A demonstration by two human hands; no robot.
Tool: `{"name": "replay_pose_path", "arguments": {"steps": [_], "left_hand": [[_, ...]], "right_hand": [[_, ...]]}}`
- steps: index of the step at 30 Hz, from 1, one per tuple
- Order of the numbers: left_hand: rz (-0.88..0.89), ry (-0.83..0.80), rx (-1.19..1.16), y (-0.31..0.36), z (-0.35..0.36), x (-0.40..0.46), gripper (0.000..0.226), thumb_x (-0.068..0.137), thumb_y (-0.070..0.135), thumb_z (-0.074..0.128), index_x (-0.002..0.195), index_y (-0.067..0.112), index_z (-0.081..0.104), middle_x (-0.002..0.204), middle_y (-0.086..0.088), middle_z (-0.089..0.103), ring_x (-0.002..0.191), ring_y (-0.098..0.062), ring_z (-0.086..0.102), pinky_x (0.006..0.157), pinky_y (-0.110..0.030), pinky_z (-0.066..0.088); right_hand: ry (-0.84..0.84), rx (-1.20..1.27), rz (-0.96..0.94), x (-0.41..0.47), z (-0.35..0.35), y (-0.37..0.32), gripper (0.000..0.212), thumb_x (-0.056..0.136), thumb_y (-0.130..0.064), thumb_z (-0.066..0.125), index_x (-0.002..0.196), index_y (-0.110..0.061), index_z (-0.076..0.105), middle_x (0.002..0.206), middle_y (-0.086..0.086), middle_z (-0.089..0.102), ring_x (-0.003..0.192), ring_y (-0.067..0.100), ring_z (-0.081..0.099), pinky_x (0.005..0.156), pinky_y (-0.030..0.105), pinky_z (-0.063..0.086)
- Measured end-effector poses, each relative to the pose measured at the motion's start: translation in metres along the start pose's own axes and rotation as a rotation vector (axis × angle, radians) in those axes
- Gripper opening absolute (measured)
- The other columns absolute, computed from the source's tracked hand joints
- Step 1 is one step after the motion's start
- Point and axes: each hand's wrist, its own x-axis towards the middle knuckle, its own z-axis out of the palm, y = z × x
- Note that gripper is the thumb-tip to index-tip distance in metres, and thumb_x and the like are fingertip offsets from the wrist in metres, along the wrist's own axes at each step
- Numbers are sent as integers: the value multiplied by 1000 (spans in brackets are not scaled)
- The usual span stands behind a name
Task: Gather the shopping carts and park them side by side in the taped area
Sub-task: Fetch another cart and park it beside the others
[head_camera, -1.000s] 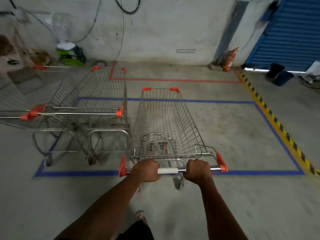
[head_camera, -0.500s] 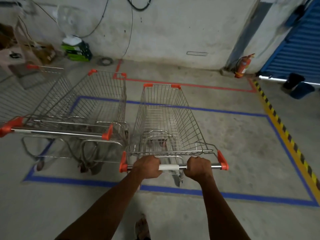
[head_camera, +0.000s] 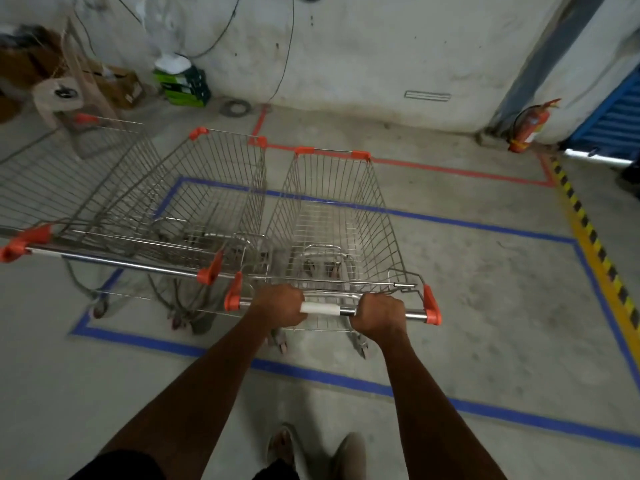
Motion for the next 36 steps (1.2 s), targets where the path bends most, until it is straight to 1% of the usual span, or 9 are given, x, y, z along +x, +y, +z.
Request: {"name": "replay_pose_path", "arguments": {"steps": [4, 9, 14, 16, 20, 23, 28, 33, 36], "left_hand": [[-33, 15, 70, -6, 0, 4, 37, 89, 56, 58, 108, 26, 69, 95, 4, 70, 88, -19, 68, 80, -37, 56], [-30, -12, 28, -11, -2, 9, 37, 88, 55, 59, 108, 26, 70, 94, 5, 71, 86, -18, 69, 80, -38, 58], [-24, -13, -12, -16, -5, 11, 37, 86, 53, 62, 108, 25, 70, 94, 3, 72, 86, -19, 70, 81, -38, 58], [-16, -12, -28, -19, -5, 13, 36, 87, 51, 63, 109, 24, 70, 96, 2, 72, 87, -20, 70, 80, -38, 58], [3, -12, -46, -27, -7, 18, 36, 88, 48, 64, 111, 22, 71, 98, -1, 73, 87, -22, 70, 79, -37, 58], [7, -26, -67, -32, -8, 21, 36, 89, 46, 65, 113, 20, 70, 99, -2, 72, 88, -21, 69, 79, -36, 58], [5, -37, -59, -37, -12, 25, 35, 88, 47, 65, 109, 20, 70, 93, 0, 70, 82, -21, 69, 78, -39, 60], [12, -21, -38, -40, -11, 28, 36, 86, 48, 68, 109, 20, 70, 94, 0, 70, 83, -21, 69, 78, -39, 60], [5, -38, -41, -41, -10, 26, 37, 86, 47, 69, 111, 20, 69, 98, -1, 70, 86, -20, 68, 80, -40, 60]], "right_hand": [[4, 0, 0, 7, -4, -5, 29, 83, -51, 59, 85, -23, 63, 73, -6, 58, 71, 18, 65, 66, 29, 52], [-1, 1, 6, 9, -5, -9, 27, 82, -49, 57, 85, -22, 63, 71, -8, 55, 70, 19, 66, 67, 30, 54], [35, -14, 9, 13, -4, -12, 27, 84, -50, 55, 82, -23, 61, 75, -5, 63, 73, 21, 69, 64, 30, 48], [36, -17, 14, 16, -3, -14, 28, 84, -49, 55, 84, -22, 64, 73, -6, 58, 72, 20, 69, 64, 29, 47], [47, -9, 22, 22, -4, -20, 26, 86, -46, 55, 84, -22, 63, 70, -7, 52, 67, 19, 65, 62, 28, 46], [36, 1, 12, 26, -6, -22, 25, 87, -47, 54, 80, -24, 56, 68, -8, 52, 62, 16, 56, 61, 27, 43], [17, 13, 6, 32, -9, -24, 28, 89, -49, 56, 82, -23, 49, 71, -7, 54, 64, 16, 55, 63, 28, 46], [-9, 31, 47, 31, -10, -31, 26, 87, -49, 58, 85, -24, 57, 74, -7, 55, 69, 18, 62, 66, 30, 50], [-27, 42, 69, 27, -8, -34, 26, 87, -49, 59, 82, -25, 52, 73, -7, 56, 67, 17, 60, 65, 30, 50]]}}
